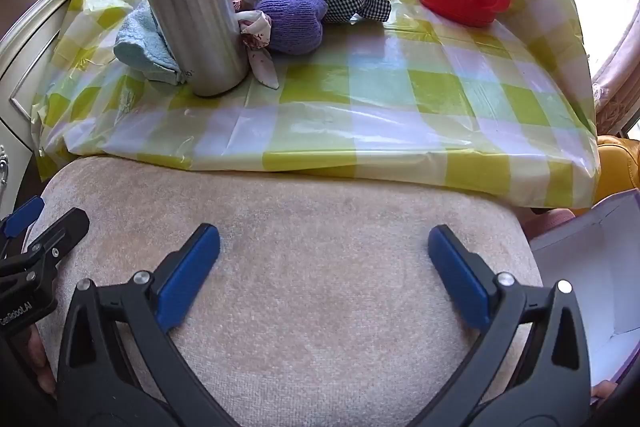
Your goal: Organize soft objects
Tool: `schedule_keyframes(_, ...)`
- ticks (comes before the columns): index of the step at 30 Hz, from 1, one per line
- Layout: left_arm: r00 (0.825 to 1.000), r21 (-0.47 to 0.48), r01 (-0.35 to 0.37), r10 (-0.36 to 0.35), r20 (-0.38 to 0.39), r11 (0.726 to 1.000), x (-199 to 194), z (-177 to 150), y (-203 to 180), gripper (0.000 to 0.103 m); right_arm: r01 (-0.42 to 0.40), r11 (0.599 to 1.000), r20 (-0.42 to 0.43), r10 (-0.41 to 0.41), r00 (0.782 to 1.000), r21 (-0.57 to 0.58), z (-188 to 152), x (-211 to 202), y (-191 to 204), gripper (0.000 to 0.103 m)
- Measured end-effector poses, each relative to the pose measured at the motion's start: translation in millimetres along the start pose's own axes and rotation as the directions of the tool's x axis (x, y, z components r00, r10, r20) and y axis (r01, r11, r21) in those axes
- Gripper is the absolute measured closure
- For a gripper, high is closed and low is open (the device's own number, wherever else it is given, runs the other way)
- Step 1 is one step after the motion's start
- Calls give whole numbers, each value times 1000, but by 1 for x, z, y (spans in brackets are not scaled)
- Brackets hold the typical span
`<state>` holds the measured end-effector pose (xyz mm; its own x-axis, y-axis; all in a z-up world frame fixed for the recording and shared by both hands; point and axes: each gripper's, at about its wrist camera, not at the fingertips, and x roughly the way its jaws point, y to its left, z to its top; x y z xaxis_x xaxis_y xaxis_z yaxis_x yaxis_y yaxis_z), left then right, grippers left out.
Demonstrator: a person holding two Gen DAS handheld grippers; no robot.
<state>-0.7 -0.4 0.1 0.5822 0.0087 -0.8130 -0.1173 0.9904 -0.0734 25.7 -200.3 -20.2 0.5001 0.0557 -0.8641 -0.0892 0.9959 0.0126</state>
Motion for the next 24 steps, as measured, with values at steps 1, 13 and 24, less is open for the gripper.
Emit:
schedule_keyframes(1,1000,1,-1,1,2,1000,0,0,0,0,-1,1000,-9,1,1000,1,0,0,0,0)
schedule_keyframes(13,999,4,-41,41,19,999,2,-6,1,0,0,1000,-2,0,1000,1,-1,-3,2,0)
schedule_keyframes(24,997,8,-58,57,45,998,-2,-8,1,0,-1,1000,-2,1,1000,2,0,-4,2,0)
